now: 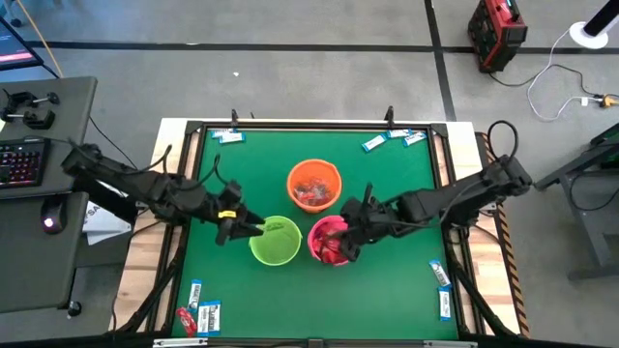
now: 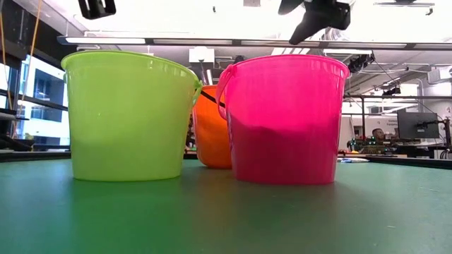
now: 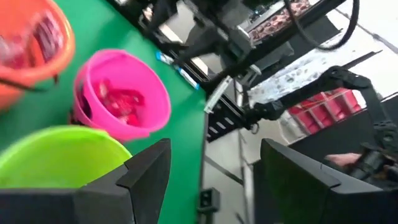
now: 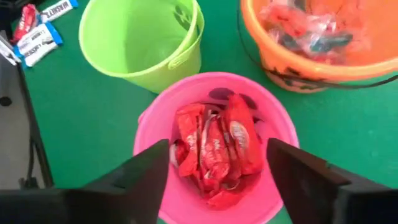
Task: Sort candy by brand, put in halloween buckets
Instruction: Put the red chocolate bar into the pink bucket
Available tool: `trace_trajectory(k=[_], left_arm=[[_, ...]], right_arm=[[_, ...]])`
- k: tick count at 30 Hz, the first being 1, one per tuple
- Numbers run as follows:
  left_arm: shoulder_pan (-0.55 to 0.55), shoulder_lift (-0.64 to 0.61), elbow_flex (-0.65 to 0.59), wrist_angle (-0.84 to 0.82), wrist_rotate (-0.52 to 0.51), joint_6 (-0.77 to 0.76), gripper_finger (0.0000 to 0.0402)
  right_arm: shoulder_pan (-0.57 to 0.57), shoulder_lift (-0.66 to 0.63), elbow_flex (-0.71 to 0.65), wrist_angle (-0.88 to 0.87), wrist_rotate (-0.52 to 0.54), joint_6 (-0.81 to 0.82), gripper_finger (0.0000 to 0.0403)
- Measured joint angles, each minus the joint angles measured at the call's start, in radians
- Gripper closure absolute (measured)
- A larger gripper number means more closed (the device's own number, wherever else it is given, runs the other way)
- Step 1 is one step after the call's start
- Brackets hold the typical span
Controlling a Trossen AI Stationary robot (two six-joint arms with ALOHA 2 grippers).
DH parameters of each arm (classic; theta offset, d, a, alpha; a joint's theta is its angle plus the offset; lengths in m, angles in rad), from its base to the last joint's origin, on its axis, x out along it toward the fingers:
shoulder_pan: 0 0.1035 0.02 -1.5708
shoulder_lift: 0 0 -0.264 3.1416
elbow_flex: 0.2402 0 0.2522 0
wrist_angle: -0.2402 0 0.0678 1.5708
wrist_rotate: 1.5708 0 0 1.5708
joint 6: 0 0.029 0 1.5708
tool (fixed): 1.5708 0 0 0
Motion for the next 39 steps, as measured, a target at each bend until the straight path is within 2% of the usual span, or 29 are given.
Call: trace_trajectory(k=[3, 7, 10, 13, 15, 18, 24, 29, 33, 39], left_arm=[[-0.046, 0.013, 0.000, -0.003, 0.011, -0.083, 0.0163], [-0.162, 0.090, 0.016, -0.097, 0.100, -0.231, 0.0163], [-0.261, 0.206, 0.091, -0.329, 0.203, -0.391, 0.0166], [-0.330, 0.357, 0.193, -0.620, 0.389, -0.491, 0.0175], [-0.364, 0.461, 0.256, -0.817, 0.508, -0.466, 0.0182], [-0.409, 0.592, 0.325, -0.962, 0.578, -0.359, 0.0188], [-0.486, 0.792, 0.336, -0.877, 0.673, -0.240, 0.0190], [-0.535, 0.927, 0.336, -0.837, 0.708, -0.117, 0.0191], [-0.549, 0.986, 0.336, -0.846, 0.775, -0.070, 0.0191], [-0.574, 1.014, 0.336, -0.844, 0.784, -0.044, 0.0191]], right_arm=[[-0.012, -0.007, 0.025, -0.008, -0.005, -0.041, 0.0111], [-0.017, -0.007, 0.031, -0.019, -0.006, -0.083, 0.0105], [-0.024, -0.007, 0.032, -0.040, -0.005, -0.111, 0.0105], [-0.036, -0.007, 0.032, -0.071, -0.005, -0.121, 0.0105], [-0.047, -0.007, 0.032, -0.084, -0.004, -0.121, 0.0105], [-0.061, -0.007, 0.032, -0.096, -0.005, -0.136, 0.0105], [-0.082, -0.007, 0.032, -0.097, -0.004, -0.162, 0.0105], [-0.084, -0.007, 0.032, -0.097, -0.004, -0.162, 0.0105], [-0.084, -0.007, 0.032, -0.097, -0.004, -0.162, 0.0105], [-0.084, -0.007, 0.032, -0.098, -0.004, -0.162, 0.0105]])
